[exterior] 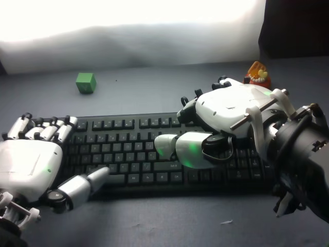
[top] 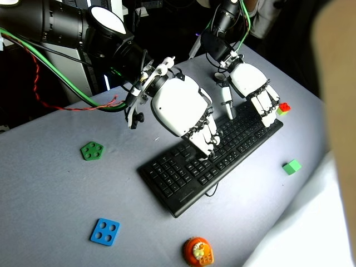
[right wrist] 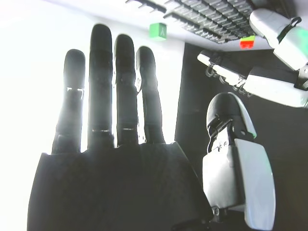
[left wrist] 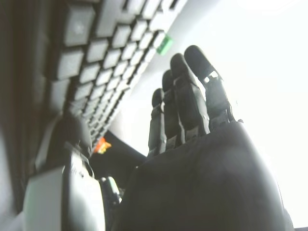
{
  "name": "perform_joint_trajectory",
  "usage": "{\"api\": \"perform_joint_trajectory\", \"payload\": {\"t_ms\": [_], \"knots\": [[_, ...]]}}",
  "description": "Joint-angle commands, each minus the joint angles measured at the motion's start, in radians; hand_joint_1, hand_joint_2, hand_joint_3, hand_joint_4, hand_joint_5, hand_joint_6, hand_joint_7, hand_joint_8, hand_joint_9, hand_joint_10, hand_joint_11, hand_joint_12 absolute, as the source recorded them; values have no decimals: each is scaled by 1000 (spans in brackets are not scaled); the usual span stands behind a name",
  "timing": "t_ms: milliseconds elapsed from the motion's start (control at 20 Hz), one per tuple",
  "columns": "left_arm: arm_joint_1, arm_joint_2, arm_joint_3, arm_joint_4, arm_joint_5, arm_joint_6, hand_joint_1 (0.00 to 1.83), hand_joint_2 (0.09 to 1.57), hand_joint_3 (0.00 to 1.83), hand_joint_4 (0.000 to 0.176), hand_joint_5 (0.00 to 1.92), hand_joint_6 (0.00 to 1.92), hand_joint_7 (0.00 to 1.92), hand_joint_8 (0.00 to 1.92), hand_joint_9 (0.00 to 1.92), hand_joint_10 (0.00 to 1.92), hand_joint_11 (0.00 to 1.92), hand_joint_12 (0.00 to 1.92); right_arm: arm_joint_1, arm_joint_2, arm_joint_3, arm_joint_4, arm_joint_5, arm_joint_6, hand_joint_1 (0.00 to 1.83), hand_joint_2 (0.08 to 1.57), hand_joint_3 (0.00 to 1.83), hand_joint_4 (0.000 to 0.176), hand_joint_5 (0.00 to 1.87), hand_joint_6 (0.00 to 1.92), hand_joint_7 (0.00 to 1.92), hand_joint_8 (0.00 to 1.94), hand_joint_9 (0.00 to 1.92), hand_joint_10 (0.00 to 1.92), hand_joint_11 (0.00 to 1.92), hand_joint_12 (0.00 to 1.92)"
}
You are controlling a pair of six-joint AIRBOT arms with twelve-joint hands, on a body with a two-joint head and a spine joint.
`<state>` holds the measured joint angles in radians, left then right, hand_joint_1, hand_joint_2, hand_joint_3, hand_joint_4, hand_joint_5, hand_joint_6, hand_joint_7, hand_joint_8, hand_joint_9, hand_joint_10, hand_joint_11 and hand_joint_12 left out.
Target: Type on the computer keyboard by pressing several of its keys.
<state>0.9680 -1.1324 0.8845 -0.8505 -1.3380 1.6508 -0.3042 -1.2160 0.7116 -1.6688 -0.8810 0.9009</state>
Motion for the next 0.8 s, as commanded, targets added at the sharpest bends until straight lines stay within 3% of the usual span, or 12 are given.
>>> {"api": "perform_joint_trajectory", "payload": {"t_ms": [0, 200, 350, 550, 750], "knots": [[-3, 5, 1, 48, -101, -9, 0, 1115, 0, 28, 195, 8, 307, 2, 339, 4, 0, 1085, 16, 2, -4, -80, -27, 3, 23, 1190, 2, 0, 562, 13, 647, 6, 673, 35, 0, 1456], [-11, 44, -26, 48, -51, -46, 0, 1079, 0, 26, 222, 11, 350, 10, 367, 14, 0, 1129, 18, 3, -5, -81, -19, 3, 8, 1192, 2, 0, 545, 5, 630, 3, 667, 32, 0, 1438], [-35, 104, -66, 48, 29, -62, 0, 1081, 0, 35, 214, 3, 348, 3, 377, 14, 0, 1158, 21, 3, -5, -81, -19, 3, 7, 1191, 1, 0, 546, 5, 638, 4, 669, 32, 0, 1443], [-103, 221, -144, 21, 228, -47, 0, 1104, 4, 28, 214, 5, 343, 4, 373, 10, 0, 1138, 22, 3, -5, -81, -15, 9, 5, 1185, 0, 0, 557, 9, 650, 7, 676, 33, 0, 1453], [-198, 347, -229, -22, 406, 23, 0, 1117, 6, 18, 223, 5, 351, 4, 379, 10, 0, 1135, 31, 12, -2, -86, 48, -9, 1, 1180, 0, 0, 582, 19, 669, 11, 688, 37, 0, 1469]]}}
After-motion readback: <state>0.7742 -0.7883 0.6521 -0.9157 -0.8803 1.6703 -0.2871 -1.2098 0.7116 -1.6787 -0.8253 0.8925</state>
